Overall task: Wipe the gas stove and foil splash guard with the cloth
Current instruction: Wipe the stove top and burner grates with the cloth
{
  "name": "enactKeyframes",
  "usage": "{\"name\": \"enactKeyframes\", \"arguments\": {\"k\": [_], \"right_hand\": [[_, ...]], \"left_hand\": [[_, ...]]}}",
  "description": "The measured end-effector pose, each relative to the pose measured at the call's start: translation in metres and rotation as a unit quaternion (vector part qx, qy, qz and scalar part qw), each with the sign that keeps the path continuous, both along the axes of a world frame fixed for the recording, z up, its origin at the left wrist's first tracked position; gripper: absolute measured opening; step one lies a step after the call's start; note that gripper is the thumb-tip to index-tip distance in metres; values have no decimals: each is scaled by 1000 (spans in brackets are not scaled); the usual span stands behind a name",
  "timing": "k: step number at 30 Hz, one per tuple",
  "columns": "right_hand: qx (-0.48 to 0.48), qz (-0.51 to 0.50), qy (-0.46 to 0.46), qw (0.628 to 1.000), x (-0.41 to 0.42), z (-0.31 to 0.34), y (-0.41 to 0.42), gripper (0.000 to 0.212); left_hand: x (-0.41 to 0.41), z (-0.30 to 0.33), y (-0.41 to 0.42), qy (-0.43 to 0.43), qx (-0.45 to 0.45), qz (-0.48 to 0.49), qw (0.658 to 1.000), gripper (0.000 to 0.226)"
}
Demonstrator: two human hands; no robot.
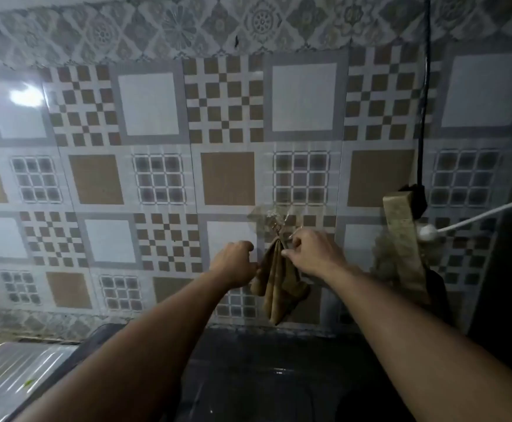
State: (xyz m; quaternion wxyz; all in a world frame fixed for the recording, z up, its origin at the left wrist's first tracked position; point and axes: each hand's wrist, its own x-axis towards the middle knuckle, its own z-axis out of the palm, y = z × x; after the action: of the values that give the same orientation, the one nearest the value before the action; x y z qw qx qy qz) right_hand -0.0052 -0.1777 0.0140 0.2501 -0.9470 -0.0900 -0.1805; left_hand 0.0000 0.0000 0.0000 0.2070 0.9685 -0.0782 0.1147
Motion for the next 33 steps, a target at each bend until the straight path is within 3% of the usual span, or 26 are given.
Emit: {"name": "enactKeyframes", "arguments": {"k": [3, 6, 12, 15, 19, 22, 23, 28, 31, 33], "right_hand": [[-3, -23, 0, 1000, 19, -17, 5, 10], [9, -26, -3, 1000, 27, -25, 6, 1], [100, -40, -32, 994, 17, -6, -2, 17], [148, -21, -29, 988, 2, 9, -1, 25], [189, 46, 7, 981, -23, 26, 5, 15], [121, 98, 63, 986, -51, 45, 13, 75], [90, 105, 69, 988, -57, 49, 17, 83], [117, 123, 102, 980, -98, 74, 32, 39], [175, 121, 108, 971, -120, 84, 42, 39], [279, 123, 144, 941, -136, 85, 50, 43]], "left_hand": [[18, -15, -12, 46, -79, -15, 996, 26], [27, -28, -19, 29, -101, -11, 994, 13], [29, -7, -6, -14, -156, 11, 988, 17], [17, 21, 6, -3, -214, -23, 977, 16], [-8, 56, 17, -33, -241, -56, 968, 16], [-30, 77, 22, -71, -236, -53, 968, 17], [-37, 82, 24, -82, -230, -52, 968, 17], [-71, 97, 37, -135, -203, -36, 969, 11], [-93, 97, 45, -170, -208, -7, 963, 18], [-110, 91, 53, -180, -219, 28, 959, 27]]}}
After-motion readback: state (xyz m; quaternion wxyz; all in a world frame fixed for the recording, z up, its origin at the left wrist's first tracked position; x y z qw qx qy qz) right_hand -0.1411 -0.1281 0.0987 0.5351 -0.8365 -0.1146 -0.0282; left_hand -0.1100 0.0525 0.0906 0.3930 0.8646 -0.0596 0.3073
